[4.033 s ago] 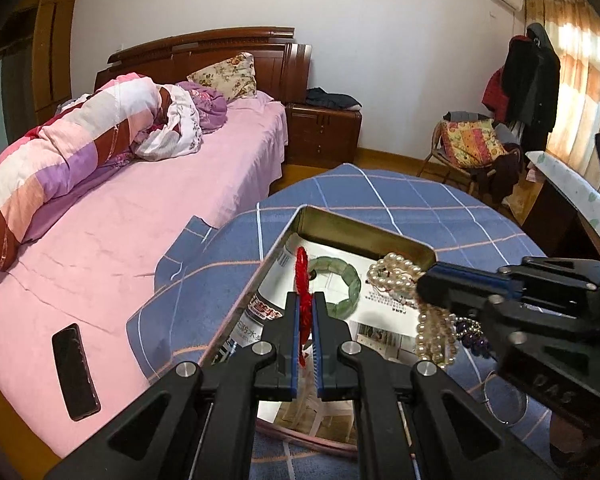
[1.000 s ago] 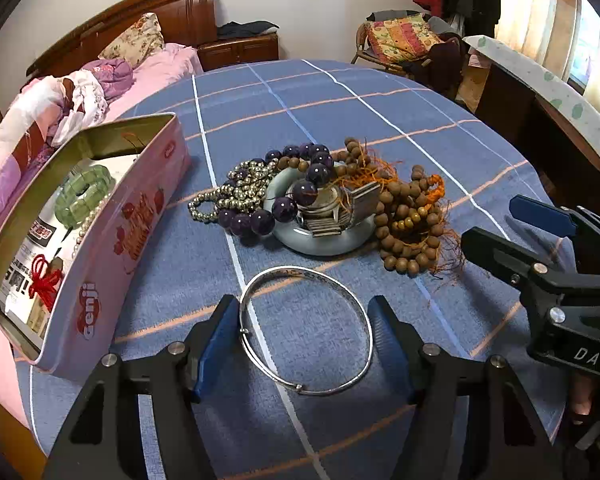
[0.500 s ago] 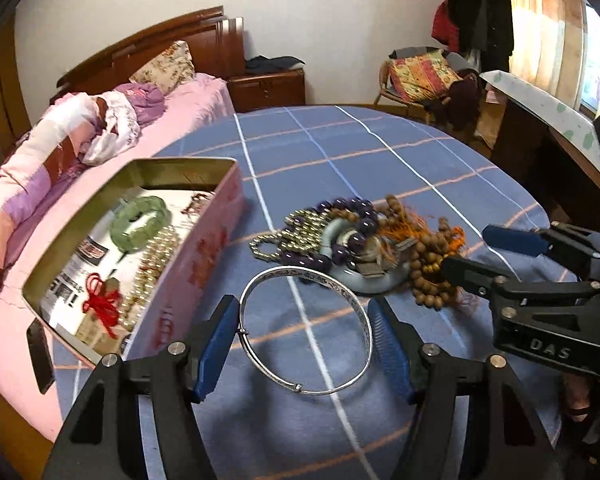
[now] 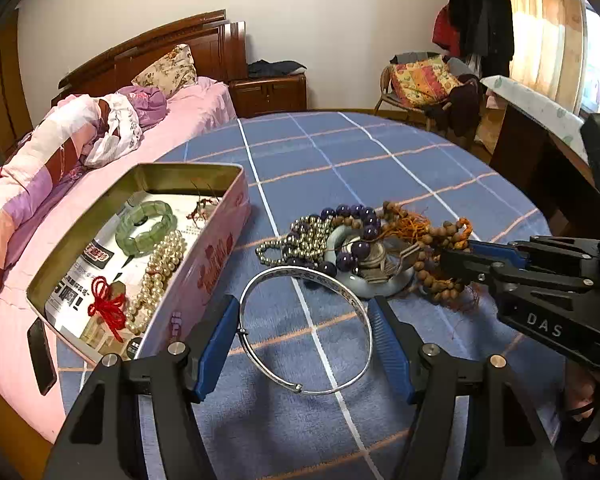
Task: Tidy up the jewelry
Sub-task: 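Grasp the silver bangle with the left gripper while the right gripper grasps the brown wooden bead string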
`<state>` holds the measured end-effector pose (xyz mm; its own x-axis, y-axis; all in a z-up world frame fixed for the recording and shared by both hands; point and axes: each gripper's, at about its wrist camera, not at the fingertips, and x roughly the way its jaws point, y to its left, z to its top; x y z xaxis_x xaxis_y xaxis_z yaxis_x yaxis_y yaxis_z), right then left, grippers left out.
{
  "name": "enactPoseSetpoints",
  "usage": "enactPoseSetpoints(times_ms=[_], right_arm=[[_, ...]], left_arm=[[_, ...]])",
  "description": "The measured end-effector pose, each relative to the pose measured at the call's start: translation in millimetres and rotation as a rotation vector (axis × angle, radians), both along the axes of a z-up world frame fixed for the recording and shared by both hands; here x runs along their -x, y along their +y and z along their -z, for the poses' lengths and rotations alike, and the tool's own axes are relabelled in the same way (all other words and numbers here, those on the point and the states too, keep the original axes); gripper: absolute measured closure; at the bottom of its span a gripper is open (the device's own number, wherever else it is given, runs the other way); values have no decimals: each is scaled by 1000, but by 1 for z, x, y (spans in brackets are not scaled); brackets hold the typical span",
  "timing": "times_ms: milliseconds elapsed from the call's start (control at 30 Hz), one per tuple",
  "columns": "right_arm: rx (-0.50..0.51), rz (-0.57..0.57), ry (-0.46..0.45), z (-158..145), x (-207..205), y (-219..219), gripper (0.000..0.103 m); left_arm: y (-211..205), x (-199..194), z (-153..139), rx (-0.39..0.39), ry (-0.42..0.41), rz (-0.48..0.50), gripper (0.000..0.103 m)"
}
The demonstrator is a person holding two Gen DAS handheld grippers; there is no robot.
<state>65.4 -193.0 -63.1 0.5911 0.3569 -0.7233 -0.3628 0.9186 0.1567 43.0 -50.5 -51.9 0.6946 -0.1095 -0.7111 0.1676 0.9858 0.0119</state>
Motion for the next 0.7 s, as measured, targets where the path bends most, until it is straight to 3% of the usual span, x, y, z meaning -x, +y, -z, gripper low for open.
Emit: enactPoseSetpoints(times_ms=[700], right_arm=[[-53, 32, -198, -65, 13, 0, 85]], left_arm=[[11, 10, -38, 31, -97, -1, 36]])
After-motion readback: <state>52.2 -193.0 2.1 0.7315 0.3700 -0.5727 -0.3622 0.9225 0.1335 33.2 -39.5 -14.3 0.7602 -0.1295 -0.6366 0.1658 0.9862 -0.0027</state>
